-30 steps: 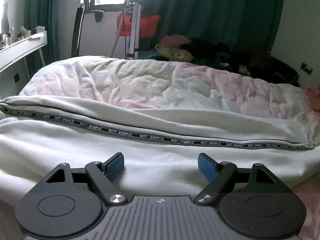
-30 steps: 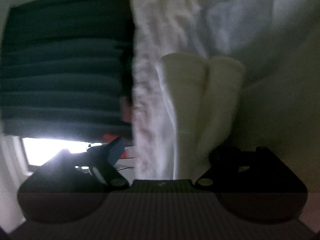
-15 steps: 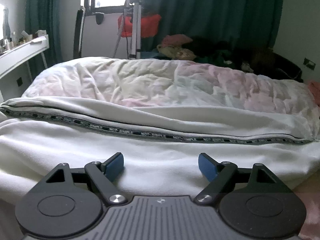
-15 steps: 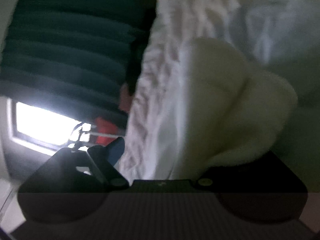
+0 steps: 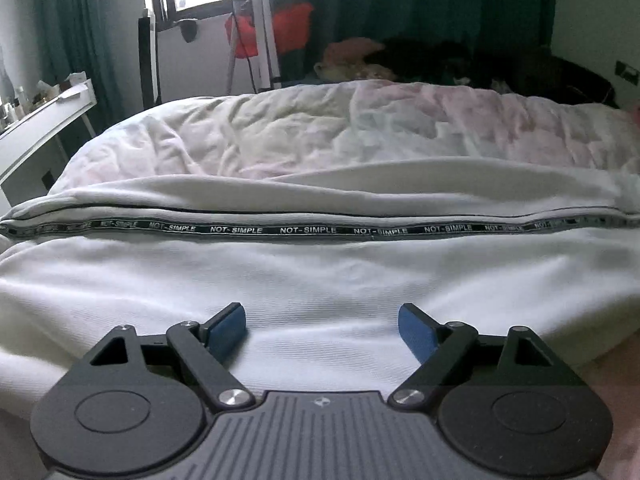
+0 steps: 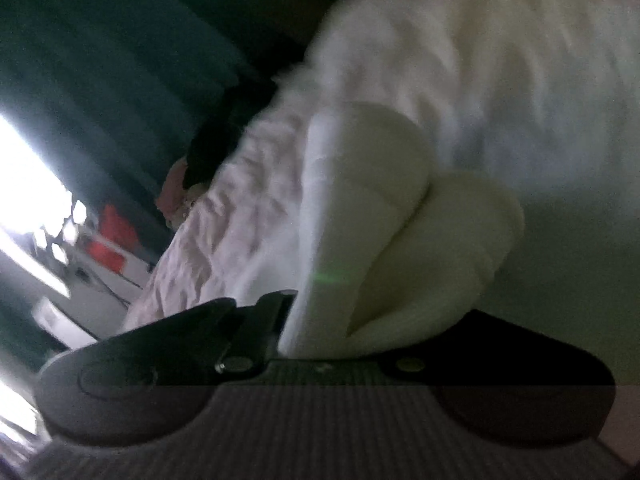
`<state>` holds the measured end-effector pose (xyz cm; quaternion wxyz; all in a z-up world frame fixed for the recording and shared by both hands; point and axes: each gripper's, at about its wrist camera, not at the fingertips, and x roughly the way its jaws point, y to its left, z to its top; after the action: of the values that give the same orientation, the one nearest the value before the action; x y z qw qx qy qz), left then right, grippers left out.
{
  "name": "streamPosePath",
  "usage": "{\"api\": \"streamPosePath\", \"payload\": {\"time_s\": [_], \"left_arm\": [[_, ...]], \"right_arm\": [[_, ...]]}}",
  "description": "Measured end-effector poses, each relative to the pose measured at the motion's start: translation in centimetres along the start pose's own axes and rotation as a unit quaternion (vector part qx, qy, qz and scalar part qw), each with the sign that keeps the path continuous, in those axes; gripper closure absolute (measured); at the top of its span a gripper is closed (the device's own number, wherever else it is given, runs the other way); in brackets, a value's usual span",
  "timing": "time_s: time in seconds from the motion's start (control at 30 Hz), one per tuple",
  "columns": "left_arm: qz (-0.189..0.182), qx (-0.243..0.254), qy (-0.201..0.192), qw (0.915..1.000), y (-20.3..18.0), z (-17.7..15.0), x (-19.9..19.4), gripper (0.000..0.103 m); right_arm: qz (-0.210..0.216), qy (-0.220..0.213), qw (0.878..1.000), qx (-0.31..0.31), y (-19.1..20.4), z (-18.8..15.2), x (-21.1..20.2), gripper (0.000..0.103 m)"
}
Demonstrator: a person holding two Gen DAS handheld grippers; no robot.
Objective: Fold clothes
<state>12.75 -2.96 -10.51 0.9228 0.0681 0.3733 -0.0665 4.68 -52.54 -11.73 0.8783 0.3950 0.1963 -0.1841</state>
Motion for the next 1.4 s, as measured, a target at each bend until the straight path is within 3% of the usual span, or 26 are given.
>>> {"api": "streamPosePath", "payload": {"time_s": [0.1, 0.23, 0.33, 0.4, 0.53, 0.67, 0.73, 0.77, 0.9, 0.97, 1.03, 1.1, 1.23, 1.33, 1.4], "left_arm": [[-0.012, -0.014, 0.005, 0.9998, 0.5, 0.3, -0.2, 0.018], [-0.026, -0.043, 0.002, 0.9987, 2.1, 1.2, -1.1, 0.018], [-0.034, -0.066, -0.026, 0.9969, 4.1, 2.4, -2.7, 0.016], [-0.036, -0.088, -0.048, 0.9943, 5.6, 3.0, -3.9, 0.016], [-0.01, -0.117, -0.091, 0.9889, 7.7, 4.0, -6.1, 0.016], [-0.02, -0.143, -0.092, 0.9852, 9.3, 4.2, -6.8, 0.016], [-0.023, -0.155, -0.087, 0.9838, 10.1, 4.2, -6.7, 0.016], [-0.029, -0.164, -0.087, 0.9822, 10.5, 4.2, -6.7, 0.016], [-0.059, -0.198, -0.096, 0.9738, 12.1, 4.4, -6.5, 0.016], [-0.085, -0.221, -0.1, 0.9664, 13.1, 4.3, -6.3, 0.016], [-0.1, -0.249, -0.104, 0.9577, 14.1, 4.1, -6.1, 0.016], [-0.107, -0.266, -0.104, 0.9524, 14.9, 3.8, -6.0, 0.016], [-0.123, -0.272, -0.086, 0.9506, 15.6, 3.5, -5.2, 0.016], [-0.146, -0.276, -0.063, 0.9478, 15.3, 3.3, -4.4, 0.016], [-0.16, -0.27, -0.05, 0.9483, 14.7, 3.4, -4.0, 0.016]], "right_arm": [[0.005, -0.067, 0.991, -0.117, 5.4, -0.9, -2.0, 0.092], [0.018, -0.131, 0.962, -0.239, 13.0, -4.3, -5.1, 0.092], [0.044, -0.162, 0.926, -0.339, 19.5, -7.8, -4.8, 0.092], [0.063, -0.165, 0.895, -0.409, 23.0, -12.0, -5.8, 0.092], [0.099, -0.098, 0.848, -0.511, 27.3, -21.1, -3.2, 0.092], [0.077, 0.013, 0.804, -0.59, 27.3, -30.3, 0.8, 0.091], [0.055, -0.007, 0.788, -0.613, 26.7, -32.7, 1.3, 0.09], [0.048, -0.014, 0.785, -0.617, 26.7, -32.9, 1.5, 0.09], [0.051, -0.023, 0.816, -0.575, 28.5, -31.6, 0.5, 0.091], [0.085, -0.048, 0.818, -0.567, 30.2, -32.2, -2.3, 0.091], [0.104, -0.055, 0.802, -0.586, 31.1, -33.2, -3.1, 0.091], [0.101, -0.007, 0.79, -0.604, 31.6, -34.5, -1.4, 0.089], [0.124, 0.02, 0.806, -0.579, 30.2, -34.1, -1.6, 0.083], [0.173, 0.088, 0.811, -0.552, 29.8, -31.2, -2.3, 0.057], [0.201, 0.14, 0.813, -0.528, 29.1, -29.3, -2.6, 0.032]]}}
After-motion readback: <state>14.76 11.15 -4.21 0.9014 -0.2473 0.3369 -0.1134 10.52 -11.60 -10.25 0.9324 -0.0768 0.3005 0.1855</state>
